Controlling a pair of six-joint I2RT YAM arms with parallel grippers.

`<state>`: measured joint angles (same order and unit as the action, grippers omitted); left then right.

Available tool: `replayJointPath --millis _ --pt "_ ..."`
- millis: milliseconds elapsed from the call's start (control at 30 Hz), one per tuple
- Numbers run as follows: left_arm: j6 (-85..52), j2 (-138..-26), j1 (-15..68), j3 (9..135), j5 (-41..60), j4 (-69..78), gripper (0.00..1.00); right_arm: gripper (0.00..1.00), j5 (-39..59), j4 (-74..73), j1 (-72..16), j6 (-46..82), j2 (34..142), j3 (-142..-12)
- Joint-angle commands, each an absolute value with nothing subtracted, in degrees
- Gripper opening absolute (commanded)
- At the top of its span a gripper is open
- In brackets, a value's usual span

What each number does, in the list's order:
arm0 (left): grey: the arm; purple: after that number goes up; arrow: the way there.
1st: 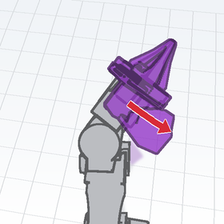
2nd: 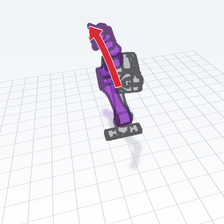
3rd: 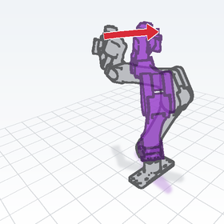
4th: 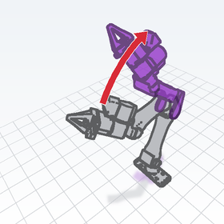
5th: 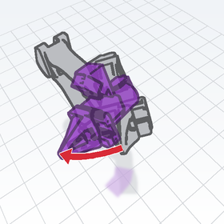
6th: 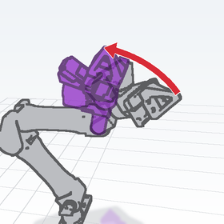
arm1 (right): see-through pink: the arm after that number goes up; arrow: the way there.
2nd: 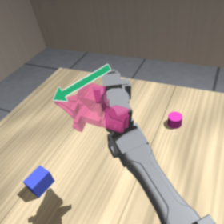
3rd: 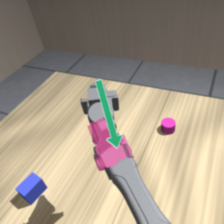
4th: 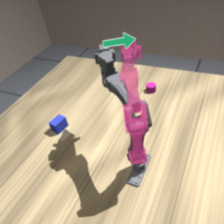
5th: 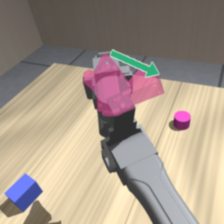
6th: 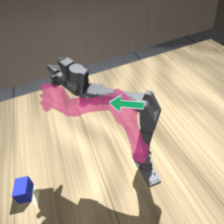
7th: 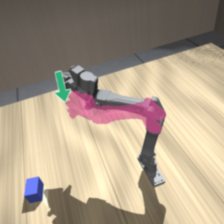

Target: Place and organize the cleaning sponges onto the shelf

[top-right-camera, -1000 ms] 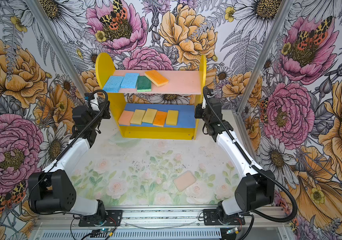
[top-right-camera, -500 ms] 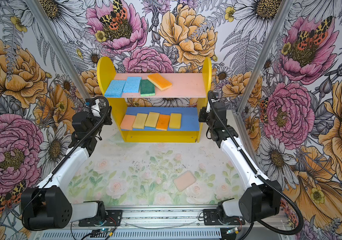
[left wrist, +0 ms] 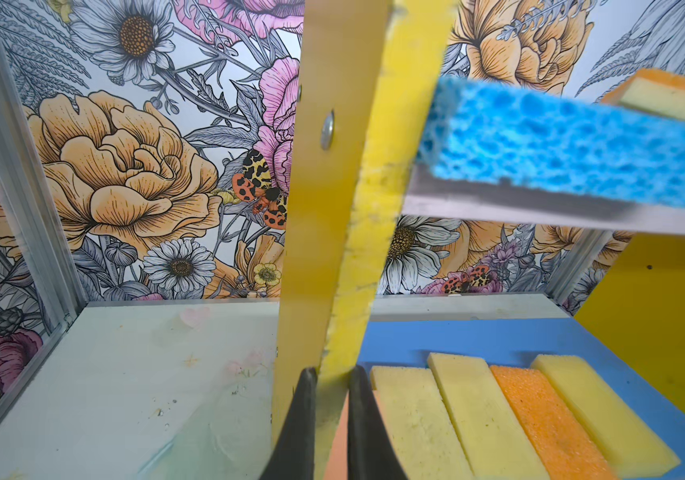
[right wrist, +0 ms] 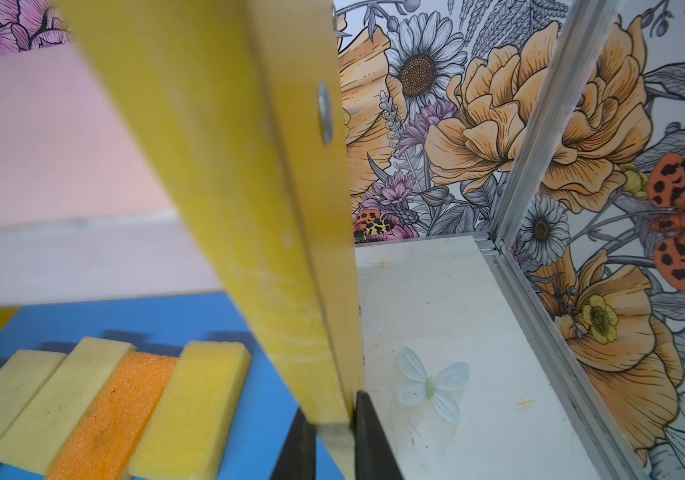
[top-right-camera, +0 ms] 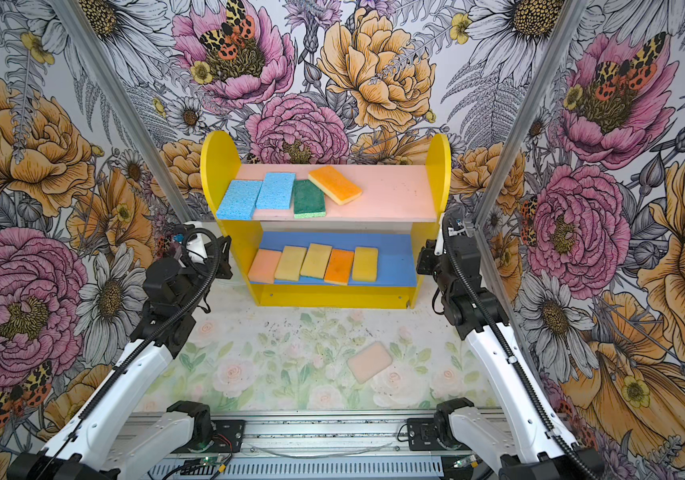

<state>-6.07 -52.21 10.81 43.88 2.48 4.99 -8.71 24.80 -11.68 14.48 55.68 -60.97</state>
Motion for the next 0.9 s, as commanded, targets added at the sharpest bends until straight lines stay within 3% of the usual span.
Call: replayJointPath --millis 0,67,133,167,233,300,367,600,700,867 --pt "-12.23 -47.95 14.23 43.61 6.68 6.44 0.0 0.0 -4.57 20.21 -12.72 18.54 50.92 -61.68" --pt "-12.18 -46.93 14.33 43.42 6.62 5.08 0.0 0.02 -4.06 20.8 -12.73 18.52 50.51 -61.35" --pt "-12.73 -46.01 14.34 42.83 6.49 4.46 0.0 0.15 -3.23 21.76 -12.69 18.79 50.52 -61.48" --pt "-13.2 -45.6 14.3 42.73 6.07 4.04 0.08 0.24 -2.66 22.3 -12.69 18.93 50.34 -61.65" --pt "-13.75 -44.63 14.33 42.79 5.55 2.48 0.34 0.42 -1.23 24.49 -12.7 19.33 49.26 -62.38" --pt "-13.73 -43.18 14.36 43.03 5.25 0.35 0.51 0.52 -0.33 28.61 -12.69 20.09 47.66 -63.69" --pt "-13.7 -41.15 14.33 43.48 4.96 -2.46 0.62 0.59 2.09 34.43 -12.72 21.28 45.54 -65.22" --pt "-19.0 -32.43 15.02 43.56 8.29 -13.39 0.8 0.67 22.7 52.32 -13.01 26.53 43.11 -76.34" --pt "-23.51 -28.94 16.44 45.75 11.37 -20.69 0.83 0.67 31.59 52.68 -13.94 30.73 46.13 -83.13" --pt "-32.95 -26.51 21.59 51.32 13.7 -27.03 0.81 0.68 34.59 53.38 -16.41 32.87 57.25 -96.61"
